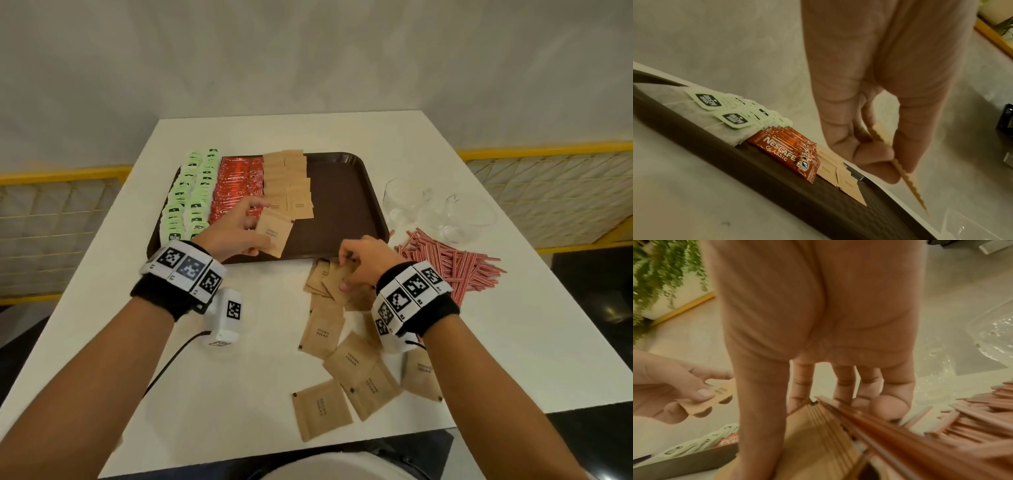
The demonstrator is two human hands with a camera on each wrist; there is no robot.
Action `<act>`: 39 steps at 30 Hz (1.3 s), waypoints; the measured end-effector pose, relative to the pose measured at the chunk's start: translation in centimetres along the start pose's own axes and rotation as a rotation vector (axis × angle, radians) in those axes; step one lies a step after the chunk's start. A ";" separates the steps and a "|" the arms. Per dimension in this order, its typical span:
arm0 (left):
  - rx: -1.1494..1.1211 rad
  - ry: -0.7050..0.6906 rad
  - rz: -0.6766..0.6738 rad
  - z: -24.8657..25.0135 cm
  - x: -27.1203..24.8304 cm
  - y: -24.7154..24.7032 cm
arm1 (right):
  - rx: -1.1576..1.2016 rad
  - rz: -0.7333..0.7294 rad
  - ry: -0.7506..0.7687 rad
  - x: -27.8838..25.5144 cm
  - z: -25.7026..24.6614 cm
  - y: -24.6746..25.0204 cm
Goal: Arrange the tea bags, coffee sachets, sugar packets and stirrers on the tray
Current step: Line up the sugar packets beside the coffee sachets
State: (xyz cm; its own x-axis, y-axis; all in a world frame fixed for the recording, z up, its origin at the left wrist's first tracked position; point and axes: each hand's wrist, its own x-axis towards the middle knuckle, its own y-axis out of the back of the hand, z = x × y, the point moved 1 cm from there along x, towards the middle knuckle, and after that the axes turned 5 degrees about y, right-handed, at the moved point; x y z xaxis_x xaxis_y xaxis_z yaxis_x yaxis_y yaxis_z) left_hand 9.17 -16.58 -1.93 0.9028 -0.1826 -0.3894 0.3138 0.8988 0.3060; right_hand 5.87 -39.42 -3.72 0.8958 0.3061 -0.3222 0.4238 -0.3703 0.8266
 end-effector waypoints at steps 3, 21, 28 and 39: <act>-0.002 0.011 0.019 -0.3 0.0 0.0 | 0.007 0.018 0.067 0.2 0.0 0.1; 0.059 0.098 -0.145 0.6 -0.3 1.0 | 0.392 -0.045 0.217 2.1 0.1 2.3; 0.098 0.054 -0.143 1.1 0.1 0.8 | 0.433 -0.134 0.169 2.3 -0.7 3.0; 0.168 0.068 -0.216 0.5 0.5 1.0 | 0.350 -0.182 0.166 2.4 -0.8 0.9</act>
State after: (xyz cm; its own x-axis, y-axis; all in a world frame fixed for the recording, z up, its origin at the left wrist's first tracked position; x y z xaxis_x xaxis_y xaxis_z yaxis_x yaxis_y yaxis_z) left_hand 10.04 -15.98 -1.36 0.7894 -0.3303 -0.5174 0.5465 0.7620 0.3474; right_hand 8.31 -38.27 -3.38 0.7804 0.5207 -0.3463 0.6188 -0.5633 0.5475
